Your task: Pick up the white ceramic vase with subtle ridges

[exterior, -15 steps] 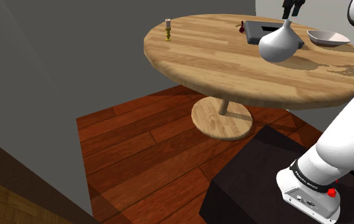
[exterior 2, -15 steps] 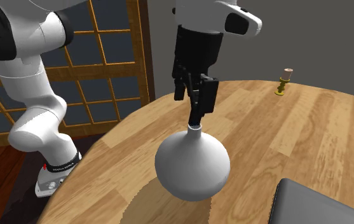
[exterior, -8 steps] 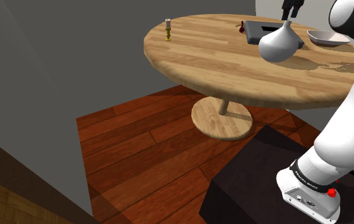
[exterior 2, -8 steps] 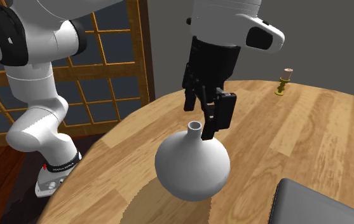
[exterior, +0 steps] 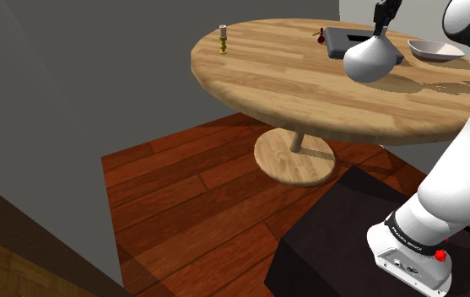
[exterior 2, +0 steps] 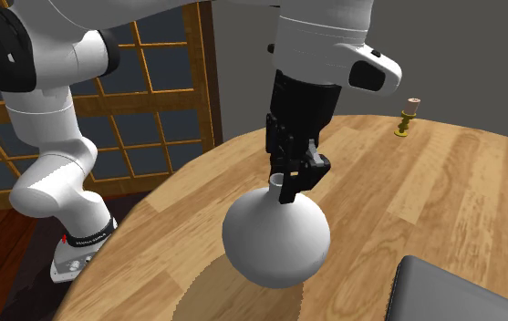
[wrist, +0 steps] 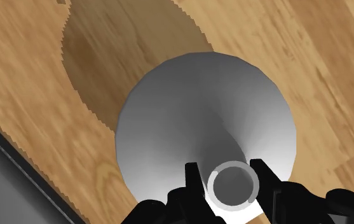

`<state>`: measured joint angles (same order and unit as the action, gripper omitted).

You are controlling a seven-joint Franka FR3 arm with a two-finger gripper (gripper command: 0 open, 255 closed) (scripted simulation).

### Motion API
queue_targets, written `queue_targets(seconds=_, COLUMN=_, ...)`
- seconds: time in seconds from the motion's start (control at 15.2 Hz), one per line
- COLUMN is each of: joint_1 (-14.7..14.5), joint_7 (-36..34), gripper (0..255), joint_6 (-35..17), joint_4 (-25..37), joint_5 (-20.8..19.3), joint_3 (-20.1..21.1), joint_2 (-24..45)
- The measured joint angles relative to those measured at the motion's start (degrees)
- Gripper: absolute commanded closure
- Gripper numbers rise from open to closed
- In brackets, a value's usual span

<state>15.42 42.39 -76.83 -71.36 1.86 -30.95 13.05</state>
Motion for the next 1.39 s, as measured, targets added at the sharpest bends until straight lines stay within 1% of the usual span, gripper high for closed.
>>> queue_targets(seconds=0.4, joint_1=0.0, joint_7=0.0, gripper=255, joint_6=-0.1, joint_4=-0.1, joint_5=0.0, joint_3=0.0, joint_2=-0.1)
queue_targets(seconds=0.59, joint_1=0.7, joint_7=0.5, gripper=255, joint_6=2.0, joint_4=3.0, joint_5=0.6, joint_3=-0.1, joint_2=1.2)
queue_targets(seconds=0.86, joint_1=2.0, joint_7=1.3, gripper=255, joint_6=6.3, joint_4=9.4, joint_5=1.8, joint_3=-0.3, joint_2=3.6)
queue_targets(seconds=1.12, joint_1=4.2, joint_7=2.1, gripper=255, joint_6=11.4, joint_4=17.9, joint_5=3.8, joint_3=-0.4, joint_2=7.2)
queue_targets(seconds=1.25, joint_1=6.3, joint_7=2.6, gripper=255, joint_6=14.9, joint_4=24.3, joint_5=5.4, joint_3=-0.4, joint_2=10.1)
queue_targets(seconds=1.39, joint_1=9.4, joint_7=2.9, gripper=255, joint_6=19.5, joint_4=32.7, joint_5=7.5, joint_3=0.0, joint_2=13.8)
